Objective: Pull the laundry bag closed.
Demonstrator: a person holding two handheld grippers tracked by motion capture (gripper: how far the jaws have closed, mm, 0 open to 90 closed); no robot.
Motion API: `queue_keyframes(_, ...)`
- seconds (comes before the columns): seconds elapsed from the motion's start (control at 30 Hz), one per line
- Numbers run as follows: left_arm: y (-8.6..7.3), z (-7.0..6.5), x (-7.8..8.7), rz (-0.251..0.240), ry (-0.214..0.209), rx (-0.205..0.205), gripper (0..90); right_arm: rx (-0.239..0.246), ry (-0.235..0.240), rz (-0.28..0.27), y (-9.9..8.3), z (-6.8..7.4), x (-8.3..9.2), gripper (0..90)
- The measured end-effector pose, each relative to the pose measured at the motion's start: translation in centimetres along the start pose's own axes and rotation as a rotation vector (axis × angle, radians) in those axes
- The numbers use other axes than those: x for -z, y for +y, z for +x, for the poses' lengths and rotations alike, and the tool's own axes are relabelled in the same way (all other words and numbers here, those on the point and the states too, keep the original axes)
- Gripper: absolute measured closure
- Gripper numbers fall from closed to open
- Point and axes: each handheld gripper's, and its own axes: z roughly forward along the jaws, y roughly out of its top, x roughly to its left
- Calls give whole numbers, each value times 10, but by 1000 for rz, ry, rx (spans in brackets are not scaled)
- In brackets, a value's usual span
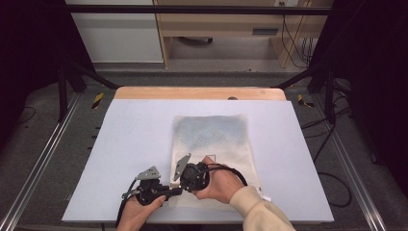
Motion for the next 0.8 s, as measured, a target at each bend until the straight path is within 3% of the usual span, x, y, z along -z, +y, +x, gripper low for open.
queue_keyframes(0.8,0,-3,-1,4,-3,-15,849,-25,-3,-8,-16,-2,3,821)
